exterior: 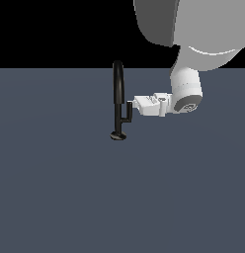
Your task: Turn on the faucet by rotating a designated handle.
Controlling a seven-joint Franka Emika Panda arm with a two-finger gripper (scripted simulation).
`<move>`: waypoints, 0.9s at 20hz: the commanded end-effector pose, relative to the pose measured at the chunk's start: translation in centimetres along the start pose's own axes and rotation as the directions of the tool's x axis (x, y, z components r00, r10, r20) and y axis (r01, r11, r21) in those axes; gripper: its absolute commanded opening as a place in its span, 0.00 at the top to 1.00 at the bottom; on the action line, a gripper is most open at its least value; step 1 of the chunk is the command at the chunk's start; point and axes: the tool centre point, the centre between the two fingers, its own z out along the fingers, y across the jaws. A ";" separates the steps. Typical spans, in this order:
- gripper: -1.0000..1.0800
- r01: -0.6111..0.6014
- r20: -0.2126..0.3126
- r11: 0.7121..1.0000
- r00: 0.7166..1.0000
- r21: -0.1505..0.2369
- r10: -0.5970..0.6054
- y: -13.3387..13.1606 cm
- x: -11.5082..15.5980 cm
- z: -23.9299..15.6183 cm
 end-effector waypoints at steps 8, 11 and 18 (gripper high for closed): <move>1.00 0.000 0.000 1.000 1.000 0.001 0.000 1.0 -0.3 0.0; 1.00 0.000 0.000 1.000 1.000 0.001 0.000 1.5 -0.5 0.0; 1.00 0.000 0.000 1.000 1.000 0.001 0.000 2.7 -0.9 0.0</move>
